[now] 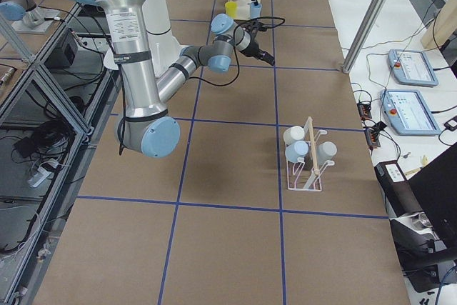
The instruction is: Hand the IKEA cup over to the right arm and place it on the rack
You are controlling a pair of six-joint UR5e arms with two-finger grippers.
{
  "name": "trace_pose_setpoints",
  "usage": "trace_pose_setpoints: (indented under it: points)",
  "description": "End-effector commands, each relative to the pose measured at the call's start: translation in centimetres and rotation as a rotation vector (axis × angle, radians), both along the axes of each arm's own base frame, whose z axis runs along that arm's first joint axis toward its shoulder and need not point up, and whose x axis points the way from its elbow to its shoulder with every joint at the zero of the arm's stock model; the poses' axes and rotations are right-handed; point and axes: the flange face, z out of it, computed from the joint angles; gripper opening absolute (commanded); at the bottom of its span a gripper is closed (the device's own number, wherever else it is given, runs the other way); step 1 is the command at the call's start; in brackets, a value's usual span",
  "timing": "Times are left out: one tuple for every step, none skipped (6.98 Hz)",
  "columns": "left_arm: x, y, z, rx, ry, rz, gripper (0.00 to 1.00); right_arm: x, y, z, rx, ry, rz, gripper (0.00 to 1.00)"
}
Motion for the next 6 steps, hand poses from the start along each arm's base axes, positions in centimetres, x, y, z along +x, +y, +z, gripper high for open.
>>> trace_pose_setpoints:
  points:
    - [-1.5,0.8,-1.1,0.031,-0.001,0.012,0.00,-0.1,0.1,0.1,-0.001,0.001,-0.002,1.00]
    - [-3.3,2.0,-3.0,0.035,0.026,0.024,0.00,-0.4,0.3,0.0,0.003,0.000,-0.003,1.00]
    - [-6.2,2.2,-5.8,0.035,0.076,0.028,0.00,-1.2,0.8,-0.4,0.009,-0.005,-0.014,1.00]
    - [-6.7,2.4,-9.3,0.017,0.132,0.015,0.00,-2.3,1.1,-1.3,0.024,-0.015,-0.017,1.00]
    - [-6.0,2.5,-12.7,-0.081,0.259,-0.038,0.00,-4.0,1.8,-2.5,0.043,-0.024,-0.015,1.00]
    - [-4.9,2.2,-17.3,-0.174,0.414,-0.018,0.00,-5.6,2.8,-3.8,0.068,-0.038,-0.015,1.00]
